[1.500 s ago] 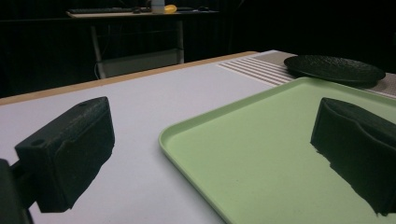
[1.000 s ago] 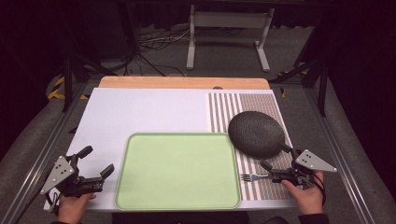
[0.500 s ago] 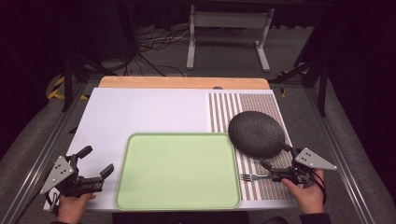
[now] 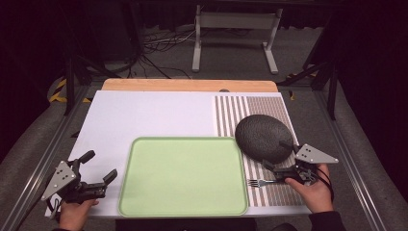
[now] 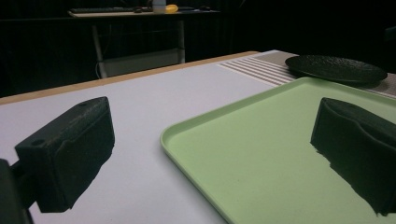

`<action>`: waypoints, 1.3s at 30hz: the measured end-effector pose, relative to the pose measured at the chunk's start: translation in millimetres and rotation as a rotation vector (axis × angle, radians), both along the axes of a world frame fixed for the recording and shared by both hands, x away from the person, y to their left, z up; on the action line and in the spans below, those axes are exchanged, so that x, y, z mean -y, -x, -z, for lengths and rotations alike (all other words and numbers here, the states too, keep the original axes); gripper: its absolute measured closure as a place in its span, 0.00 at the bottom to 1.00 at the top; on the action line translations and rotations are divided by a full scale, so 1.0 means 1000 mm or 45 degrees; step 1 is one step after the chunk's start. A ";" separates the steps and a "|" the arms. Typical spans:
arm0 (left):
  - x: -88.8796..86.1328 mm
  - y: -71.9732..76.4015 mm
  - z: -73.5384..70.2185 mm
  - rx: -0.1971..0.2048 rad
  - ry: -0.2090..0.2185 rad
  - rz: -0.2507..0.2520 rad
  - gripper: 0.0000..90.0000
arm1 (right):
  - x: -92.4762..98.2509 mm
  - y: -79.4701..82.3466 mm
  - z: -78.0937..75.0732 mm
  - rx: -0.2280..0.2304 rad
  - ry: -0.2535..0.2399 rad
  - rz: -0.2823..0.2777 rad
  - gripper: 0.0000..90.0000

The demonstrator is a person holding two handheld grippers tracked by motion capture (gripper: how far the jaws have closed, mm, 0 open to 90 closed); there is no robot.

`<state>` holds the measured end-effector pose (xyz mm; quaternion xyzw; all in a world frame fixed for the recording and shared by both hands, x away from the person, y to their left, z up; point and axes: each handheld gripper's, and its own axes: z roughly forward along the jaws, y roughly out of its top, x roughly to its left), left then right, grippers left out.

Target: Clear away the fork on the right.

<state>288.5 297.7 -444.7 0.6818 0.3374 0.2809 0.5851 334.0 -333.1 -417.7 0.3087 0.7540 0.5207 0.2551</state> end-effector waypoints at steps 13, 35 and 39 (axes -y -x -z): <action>0.000 0.000 0.000 0.001 -0.006 0.000 0.00 | -0.002 -0.001 -0.020 -0.121 0.336 -0.115 0.11; 0.000 0.000 0.000 0.002 -0.009 0.000 0.00 | -0.003 0.000 -0.034 -0.352 0.795 -0.247 0.11; 0.000 0.000 0.000 -0.001 -0.007 0.001 0.00 | -0.004 -0.003 -0.034 -0.393 0.860 -0.272 0.12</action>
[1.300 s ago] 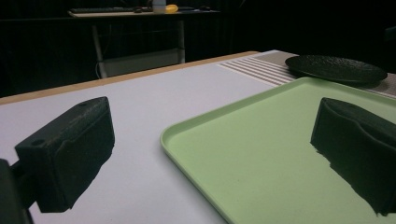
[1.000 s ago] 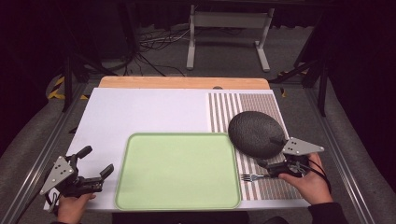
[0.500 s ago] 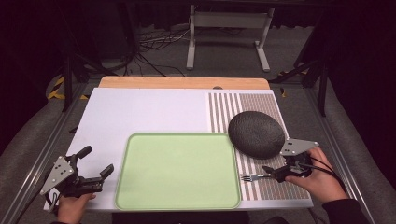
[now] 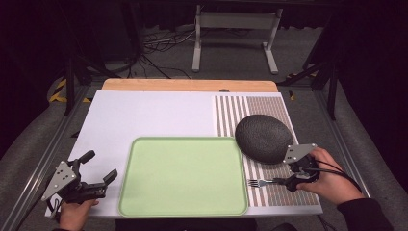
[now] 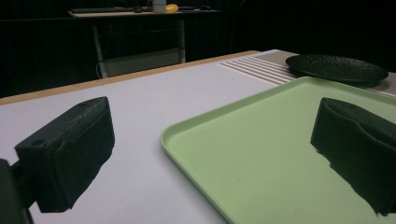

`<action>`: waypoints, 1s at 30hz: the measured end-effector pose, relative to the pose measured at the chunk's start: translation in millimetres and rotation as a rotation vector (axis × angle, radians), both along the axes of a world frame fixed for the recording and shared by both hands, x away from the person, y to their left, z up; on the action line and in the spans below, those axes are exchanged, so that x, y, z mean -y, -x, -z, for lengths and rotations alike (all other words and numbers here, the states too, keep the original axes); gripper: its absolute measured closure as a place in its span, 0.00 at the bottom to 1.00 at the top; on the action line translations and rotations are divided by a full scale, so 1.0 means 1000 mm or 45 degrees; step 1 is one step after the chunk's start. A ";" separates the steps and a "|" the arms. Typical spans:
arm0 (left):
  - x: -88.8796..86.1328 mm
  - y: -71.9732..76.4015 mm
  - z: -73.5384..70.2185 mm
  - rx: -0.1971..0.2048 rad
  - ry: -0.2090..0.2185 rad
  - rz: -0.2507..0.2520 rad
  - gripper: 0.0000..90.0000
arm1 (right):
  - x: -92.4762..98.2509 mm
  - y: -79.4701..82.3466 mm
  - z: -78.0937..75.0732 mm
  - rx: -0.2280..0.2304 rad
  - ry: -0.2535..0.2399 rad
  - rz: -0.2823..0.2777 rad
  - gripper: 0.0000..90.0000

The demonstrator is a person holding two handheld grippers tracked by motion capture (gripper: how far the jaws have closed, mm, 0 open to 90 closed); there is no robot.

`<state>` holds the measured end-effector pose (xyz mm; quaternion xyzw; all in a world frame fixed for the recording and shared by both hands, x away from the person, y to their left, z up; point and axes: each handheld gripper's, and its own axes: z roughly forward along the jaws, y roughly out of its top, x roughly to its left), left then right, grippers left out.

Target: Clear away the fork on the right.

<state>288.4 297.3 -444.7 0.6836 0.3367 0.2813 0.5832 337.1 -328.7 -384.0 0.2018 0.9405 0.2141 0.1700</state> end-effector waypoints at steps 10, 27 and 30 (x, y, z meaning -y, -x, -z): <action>0.000 0.000 0.000 -0.001 -0.001 -0.002 0.00 | -0.004 -0.005 0.004 -0.086 0.102 -0.033 0.12; 0.000 0.000 0.000 0.002 0.001 -0.004 0.00 | -0.011 -0.012 0.008 -0.205 0.257 -0.095 0.14; 0.000 0.000 0.000 0.003 0.001 -0.003 0.00 | -0.013 -0.013 0.008 -0.225 0.283 -0.127 0.16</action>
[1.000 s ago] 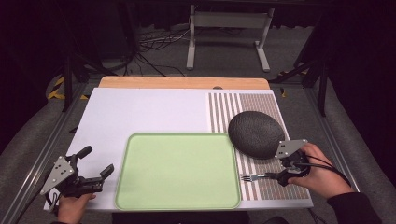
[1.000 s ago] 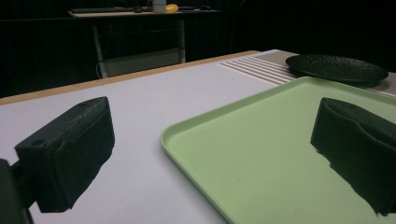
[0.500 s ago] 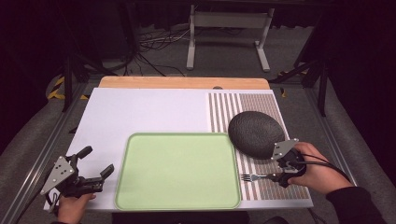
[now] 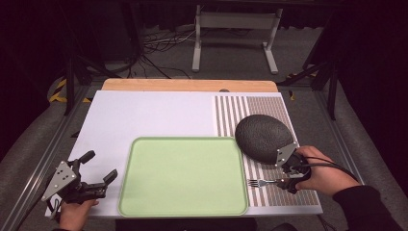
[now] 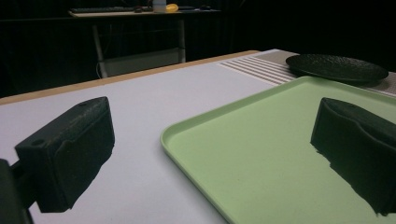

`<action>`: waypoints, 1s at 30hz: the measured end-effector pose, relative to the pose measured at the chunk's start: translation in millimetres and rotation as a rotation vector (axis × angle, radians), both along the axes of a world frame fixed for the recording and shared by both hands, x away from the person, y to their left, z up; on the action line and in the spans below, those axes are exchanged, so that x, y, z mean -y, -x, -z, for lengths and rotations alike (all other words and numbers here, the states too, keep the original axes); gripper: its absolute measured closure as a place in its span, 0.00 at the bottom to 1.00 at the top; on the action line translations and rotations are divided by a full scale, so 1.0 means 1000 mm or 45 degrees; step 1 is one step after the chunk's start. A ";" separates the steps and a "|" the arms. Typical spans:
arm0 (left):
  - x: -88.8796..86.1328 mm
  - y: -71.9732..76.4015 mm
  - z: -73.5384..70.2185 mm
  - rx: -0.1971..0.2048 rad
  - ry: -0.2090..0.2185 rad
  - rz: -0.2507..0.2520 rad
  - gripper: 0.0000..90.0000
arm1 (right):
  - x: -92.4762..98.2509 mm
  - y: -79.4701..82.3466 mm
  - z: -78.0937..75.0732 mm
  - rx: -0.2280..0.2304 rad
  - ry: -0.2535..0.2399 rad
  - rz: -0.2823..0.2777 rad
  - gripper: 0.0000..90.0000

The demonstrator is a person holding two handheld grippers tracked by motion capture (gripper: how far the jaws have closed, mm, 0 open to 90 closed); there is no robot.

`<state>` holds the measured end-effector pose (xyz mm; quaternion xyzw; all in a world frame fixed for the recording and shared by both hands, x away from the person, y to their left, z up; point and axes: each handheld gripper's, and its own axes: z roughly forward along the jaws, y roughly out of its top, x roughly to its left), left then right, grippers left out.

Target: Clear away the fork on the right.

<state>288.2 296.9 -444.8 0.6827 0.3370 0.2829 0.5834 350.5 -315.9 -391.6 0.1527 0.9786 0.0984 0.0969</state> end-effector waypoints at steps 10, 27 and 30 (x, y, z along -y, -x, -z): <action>0.000 0.000 0.000 -0.002 0.000 0.004 0.00 | -0.003 -0.006 0.006 -0.087 0.102 -0.138 0.40; 0.000 0.000 0.000 -0.003 -0.004 0.006 0.00 | -0.012 -0.012 0.020 -0.218 0.295 -0.295 0.79; 0.000 0.000 0.000 0.001 -0.005 0.005 0.00 | -0.014 -0.013 0.022 -0.230 0.321 -0.329 0.85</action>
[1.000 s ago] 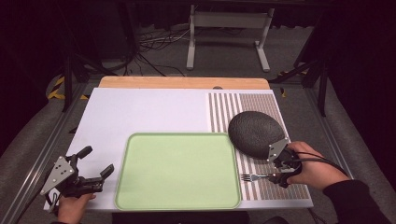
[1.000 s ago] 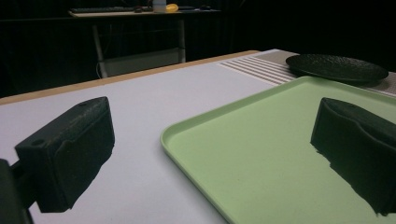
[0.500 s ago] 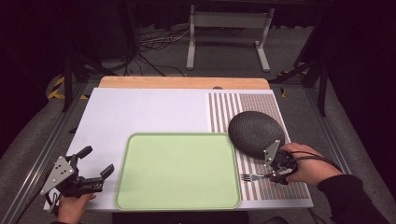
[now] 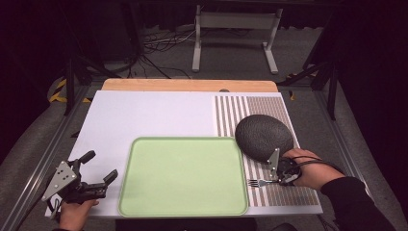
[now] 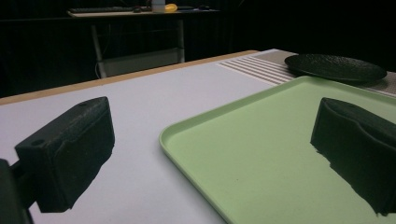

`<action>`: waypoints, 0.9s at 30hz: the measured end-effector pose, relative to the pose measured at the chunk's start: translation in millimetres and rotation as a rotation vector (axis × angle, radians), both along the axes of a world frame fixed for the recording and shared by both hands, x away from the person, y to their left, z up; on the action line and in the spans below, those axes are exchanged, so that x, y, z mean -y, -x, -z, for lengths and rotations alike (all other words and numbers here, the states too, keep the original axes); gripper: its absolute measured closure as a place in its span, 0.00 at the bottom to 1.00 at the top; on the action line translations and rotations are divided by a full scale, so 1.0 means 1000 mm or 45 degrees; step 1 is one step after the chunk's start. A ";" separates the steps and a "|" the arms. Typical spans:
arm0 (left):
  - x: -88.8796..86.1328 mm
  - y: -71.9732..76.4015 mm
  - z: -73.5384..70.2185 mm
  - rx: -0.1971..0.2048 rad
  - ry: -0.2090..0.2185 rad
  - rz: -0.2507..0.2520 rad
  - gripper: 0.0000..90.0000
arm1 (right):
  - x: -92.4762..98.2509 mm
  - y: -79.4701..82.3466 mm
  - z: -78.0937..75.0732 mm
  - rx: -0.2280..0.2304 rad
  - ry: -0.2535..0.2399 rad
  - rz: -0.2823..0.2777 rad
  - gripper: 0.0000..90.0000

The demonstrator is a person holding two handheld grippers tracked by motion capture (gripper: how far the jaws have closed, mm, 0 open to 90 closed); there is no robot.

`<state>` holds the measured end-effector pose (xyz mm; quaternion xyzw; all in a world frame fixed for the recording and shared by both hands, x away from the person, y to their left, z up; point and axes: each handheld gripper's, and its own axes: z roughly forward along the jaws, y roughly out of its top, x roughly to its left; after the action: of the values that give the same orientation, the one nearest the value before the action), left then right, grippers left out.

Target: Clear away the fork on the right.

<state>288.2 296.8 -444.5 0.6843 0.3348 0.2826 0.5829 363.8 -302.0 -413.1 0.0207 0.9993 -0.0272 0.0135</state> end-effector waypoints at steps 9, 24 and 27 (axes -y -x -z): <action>0.000 0.000 0.000 -0.002 0.002 0.001 0.00 | -0.001 0.001 0.000 0.002 0.012 -0.034 0.86; 0.000 0.000 0.000 -0.004 0.001 -0.002 0.00 | -0.007 0.004 -0.022 0.058 -0.010 0.002 0.87; 0.000 0.000 0.000 -0.002 0.001 -0.002 0.00 | -0.011 0.003 -0.030 0.077 -0.028 0.006 0.87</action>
<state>288.3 297.2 -444.6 0.6840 0.3362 0.2822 0.5827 360.6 -291.3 -383.4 0.0239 0.9987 -0.0155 0.0433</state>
